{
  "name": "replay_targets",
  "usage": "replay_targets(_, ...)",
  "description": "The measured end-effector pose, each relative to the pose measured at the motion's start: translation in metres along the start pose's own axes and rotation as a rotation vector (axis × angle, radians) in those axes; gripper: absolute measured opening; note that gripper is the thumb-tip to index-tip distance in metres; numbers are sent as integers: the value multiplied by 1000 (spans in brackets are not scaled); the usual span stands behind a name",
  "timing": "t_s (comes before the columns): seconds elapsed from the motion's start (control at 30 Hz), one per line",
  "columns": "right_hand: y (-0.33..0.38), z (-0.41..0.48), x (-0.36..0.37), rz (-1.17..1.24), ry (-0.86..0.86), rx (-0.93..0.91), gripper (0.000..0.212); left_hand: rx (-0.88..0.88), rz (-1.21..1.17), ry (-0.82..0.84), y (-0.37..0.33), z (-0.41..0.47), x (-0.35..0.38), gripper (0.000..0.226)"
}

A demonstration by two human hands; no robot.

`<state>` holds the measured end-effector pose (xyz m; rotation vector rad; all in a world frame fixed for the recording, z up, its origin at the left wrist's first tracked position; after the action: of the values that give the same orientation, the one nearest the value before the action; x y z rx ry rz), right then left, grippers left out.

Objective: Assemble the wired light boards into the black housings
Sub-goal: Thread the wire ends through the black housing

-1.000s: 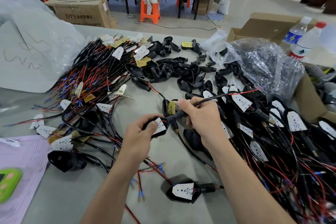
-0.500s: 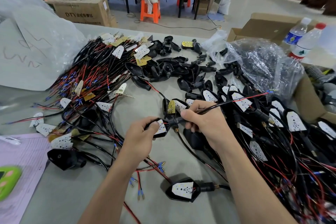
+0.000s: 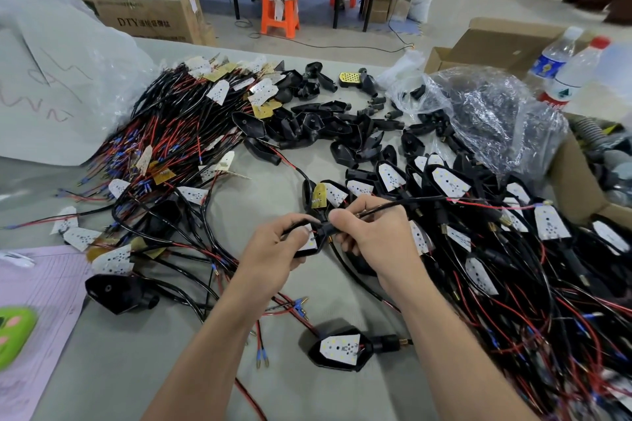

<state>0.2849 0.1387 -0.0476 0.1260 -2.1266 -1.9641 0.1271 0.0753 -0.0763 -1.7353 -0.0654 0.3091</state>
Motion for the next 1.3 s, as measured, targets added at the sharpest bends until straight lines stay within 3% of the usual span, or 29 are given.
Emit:
replay_targets(0.1,2,-2,0,-8,3,6,22,-14,-10,-14,-1,-1,-1,32)
replay_targets(0.23,12,-3,-7,50,-111,-53,16,-3,-235,11,-4,-2,-7,26)
replay_targets(0.33,14,-10,-11,103,-166,8,26,-7,-268,48,-5,-1,-8,25)
replay_targets(0.47,18,-29,-16,-156,-76,195,59,-2,-266,9,-13,3,6,25)
replay_targets(0.53,30,-42,-21,-312,-91,77,50,3,-269,15,-21,5,18,25)
replay_targets(0.63,55,-58,-32,-438,-270,-234,15,10,-259,53,-34,11,34,21)
replay_targets(0.67,61,-60,-38,-540,-325,-278,18,18,-258,78,-41,12,40,19)
replay_targets(0.73,70,-60,-52,-822,-371,-255,36,39,-279,125,-57,17,52,17)
replay_targets(0.83,75,-57,-79,-1062,-501,-155,29,70,-287,162,-82,26,75,14)
replay_targets(0.93,79,-53,-100,-1074,-683,-151,22,85,-347,227,-105,31,102,10)
replay_targets(1.03,83,-37,-123,-988,-811,-96,29,132,-379,312,-120,35,122,28)
replay_targets(1.17,82,-15,-143,-959,-802,30,42,155,-230,281,-114,39,127,38)
replay_targets(1.3,72,-15,-127,-928,-739,-83,40,144,-145,184,-92,42,113,28)
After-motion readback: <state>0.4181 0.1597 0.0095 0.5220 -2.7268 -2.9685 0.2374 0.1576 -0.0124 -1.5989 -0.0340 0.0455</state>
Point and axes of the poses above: each hand's wrist, its own z-axis towards the middle knuckle, its own x-axis out of the palm, y = z × x, the point moved 2 cm from there along z, towards the middle knuckle, and after that the axes turned 10 degrees about z, right-handed, at the moved point
